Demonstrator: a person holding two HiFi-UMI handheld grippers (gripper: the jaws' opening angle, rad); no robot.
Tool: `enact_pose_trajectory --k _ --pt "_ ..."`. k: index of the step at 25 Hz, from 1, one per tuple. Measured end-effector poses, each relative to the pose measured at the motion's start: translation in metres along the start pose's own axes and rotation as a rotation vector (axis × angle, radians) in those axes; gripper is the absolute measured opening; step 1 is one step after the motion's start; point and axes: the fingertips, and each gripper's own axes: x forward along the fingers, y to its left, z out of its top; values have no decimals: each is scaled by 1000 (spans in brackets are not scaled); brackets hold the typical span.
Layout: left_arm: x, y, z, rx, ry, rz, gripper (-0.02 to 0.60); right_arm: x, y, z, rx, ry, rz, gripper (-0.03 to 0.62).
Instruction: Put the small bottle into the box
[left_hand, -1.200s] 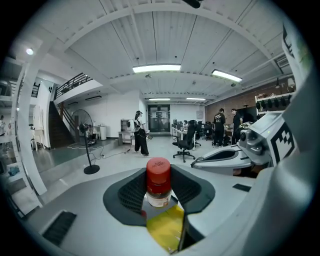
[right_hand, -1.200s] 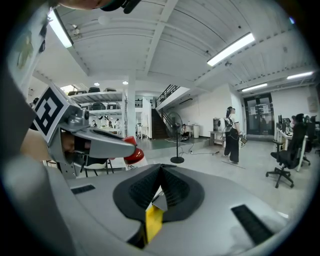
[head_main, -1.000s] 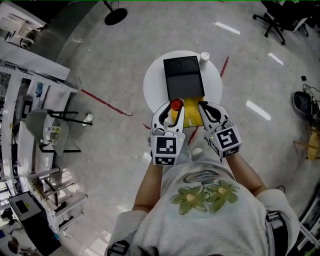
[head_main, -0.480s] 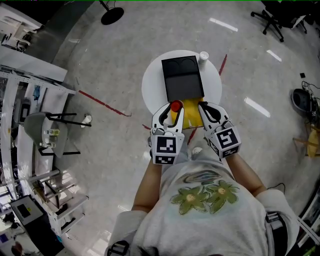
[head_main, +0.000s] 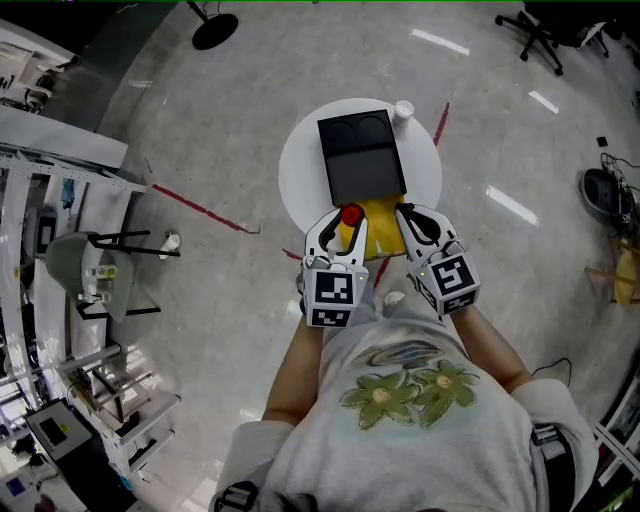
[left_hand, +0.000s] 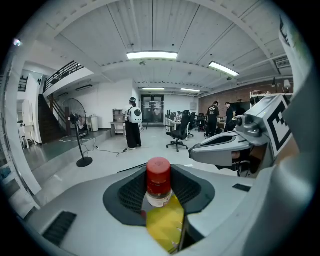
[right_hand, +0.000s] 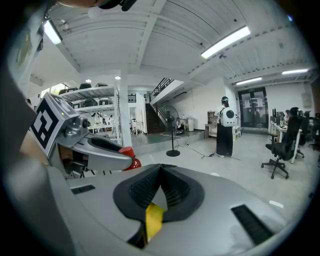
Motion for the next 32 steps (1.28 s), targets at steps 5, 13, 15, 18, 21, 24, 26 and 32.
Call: enact_pose_trajectory --k 5,13,15,18,21,24,26,32 --pt "8 0 -5 3 12 -16 144 4 -3 -3 7 9 -4 3" --pt "16 2 -17 10 37 -39 144 9 -4 -2 11 8 -14 3" --pt "19 2 -18 10 42 -44 144 10 -6 -1 12 9 -18 3" --pt "22 4 -22 8 51 -53 143 11 -6 -2 21 15 -22 3" --pt "24 5 -26 9 62 -58 144 13 -6 -3 32 20 -20 3" --pt "28 7 -29 10 70 -66 144 17 -6 -3 36 21 -21 3" --pt "31 9 -35 7 72 -76 144 21 -5 -4 39 23 -25 3" --pt "38 8 -42 21 80 -112 144 26 -6 -5 44 24 -44 3"
